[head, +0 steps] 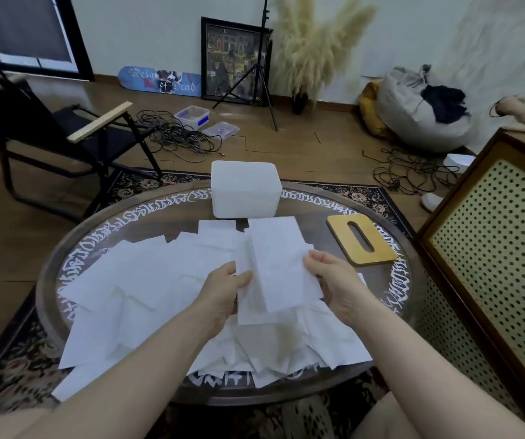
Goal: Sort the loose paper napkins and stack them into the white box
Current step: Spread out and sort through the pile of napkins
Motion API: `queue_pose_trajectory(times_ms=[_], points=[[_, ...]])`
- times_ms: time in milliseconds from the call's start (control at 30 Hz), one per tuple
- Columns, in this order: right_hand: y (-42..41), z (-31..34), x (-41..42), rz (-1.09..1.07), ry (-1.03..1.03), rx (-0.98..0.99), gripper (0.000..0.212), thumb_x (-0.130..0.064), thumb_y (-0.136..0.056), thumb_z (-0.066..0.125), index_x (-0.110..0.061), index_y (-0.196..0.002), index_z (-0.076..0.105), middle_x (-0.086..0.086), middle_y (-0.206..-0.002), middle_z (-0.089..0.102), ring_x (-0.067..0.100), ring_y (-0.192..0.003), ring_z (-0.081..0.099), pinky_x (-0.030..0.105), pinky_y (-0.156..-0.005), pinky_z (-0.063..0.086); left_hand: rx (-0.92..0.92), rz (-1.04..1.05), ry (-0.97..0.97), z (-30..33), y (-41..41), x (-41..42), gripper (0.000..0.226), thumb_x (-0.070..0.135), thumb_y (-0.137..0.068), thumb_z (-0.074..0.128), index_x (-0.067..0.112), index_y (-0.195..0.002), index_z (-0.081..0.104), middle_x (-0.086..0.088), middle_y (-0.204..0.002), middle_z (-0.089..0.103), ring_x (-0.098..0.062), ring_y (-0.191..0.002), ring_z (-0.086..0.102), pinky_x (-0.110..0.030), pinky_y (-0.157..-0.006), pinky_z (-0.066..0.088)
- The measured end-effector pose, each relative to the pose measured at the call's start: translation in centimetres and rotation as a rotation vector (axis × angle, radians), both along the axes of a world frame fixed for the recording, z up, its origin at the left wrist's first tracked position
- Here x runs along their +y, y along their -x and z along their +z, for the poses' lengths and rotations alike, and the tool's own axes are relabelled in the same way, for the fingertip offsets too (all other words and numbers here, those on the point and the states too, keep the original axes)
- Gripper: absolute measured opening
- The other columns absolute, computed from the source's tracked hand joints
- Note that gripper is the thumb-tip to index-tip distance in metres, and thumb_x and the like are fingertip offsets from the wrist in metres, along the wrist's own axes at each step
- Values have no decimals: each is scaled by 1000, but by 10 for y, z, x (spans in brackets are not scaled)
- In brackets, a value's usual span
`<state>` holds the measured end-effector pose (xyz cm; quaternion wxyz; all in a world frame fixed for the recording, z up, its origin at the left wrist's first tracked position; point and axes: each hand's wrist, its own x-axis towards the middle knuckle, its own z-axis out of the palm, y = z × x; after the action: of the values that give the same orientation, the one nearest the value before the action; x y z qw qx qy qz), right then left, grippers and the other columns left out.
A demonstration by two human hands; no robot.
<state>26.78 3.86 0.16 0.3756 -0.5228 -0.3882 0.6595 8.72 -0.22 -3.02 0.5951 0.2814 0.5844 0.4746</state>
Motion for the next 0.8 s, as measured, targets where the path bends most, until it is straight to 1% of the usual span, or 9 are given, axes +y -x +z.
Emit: queue_pose_trajectory(times_ms=[67,167,267,367,433,533,633,700,800], points=[[5,-3,-2,22,-5,-147,7,-12,-90,63,-14,-96,65,0,-81,69,13,-67,61,26,-63,47,-44,15,-18,1,2,0,13,14,-93,59,13,-104,65,-6,-99,73,-27,-90,68,-42,-78,55],[11,-2,-7,70,-36,-248,7,-13,-85,70,-12,-91,66,4,-85,69,15,-67,62,24,-60,47,-58,24,-33,3,6,0,16,17,-92,62,14,-107,67,-5,-100,74,-28,-93,69,-46,-84,55],[15,-2,-10,29,-66,-215,6,-8,-84,70,-9,-87,66,6,-84,69,14,-64,64,19,-53,50,-62,13,-33,3,8,-2,17,19,-94,60,14,-109,66,-4,-102,74,-27,-95,69,-46,-85,55],[21,-2,-10,-46,-63,-169,5,-8,-85,69,-9,-87,65,8,-86,69,16,-67,64,20,-51,50,-91,23,-25,3,7,-4,22,21,-99,49,14,-113,65,-4,-104,73,-26,-98,68,-43,-84,54],[25,-3,-11,-51,-56,-180,5,-8,-85,69,-9,-87,65,7,-88,70,17,-68,64,20,-52,49,-129,44,-14,5,7,-4,27,28,-102,44,14,-113,64,-5,-106,72,-27,-98,68,-42,-83,54],[29,-5,-12,-39,-59,-196,5,-9,-84,69,-9,-88,65,8,-89,70,18,-70,64,23,-56,50,-146,38,-22,7,9,-6,29,39,-96,52,17,-109,67,-2,-103,74,-25,-97,69,-39,-81,55],[30,-7,-13,1,-100,-243,7,-12,-83,70,-10,-88,65,8,-89,70,19,-73,64,27,-64,49,-77,39,-64,5,12,-7,25,14,-90,63,12,-114,65,-4,-103,73,-26,-96,69,-42,-82,56],[30,-9,-13,52,-116,-270,19,-19,-82,73,-10,-97,65,7,-96,69,18,-80,64,31,-70,46,-71,76,-62,3,13,-6,27,3,-87,62,11,-113,65,-5,-105,73,-27,-96,69,-45,-86,55],[28,-12,-13,135,9,-264,43,-34,-78,77,-14,-112,61,1,-104,69,16,-87,66,31,-73,50,-213,144,-63,2,14,-3,23,0,-89,60,11,-109,65,-8,-107,71,-28,-95,68,-41,-80,56]])
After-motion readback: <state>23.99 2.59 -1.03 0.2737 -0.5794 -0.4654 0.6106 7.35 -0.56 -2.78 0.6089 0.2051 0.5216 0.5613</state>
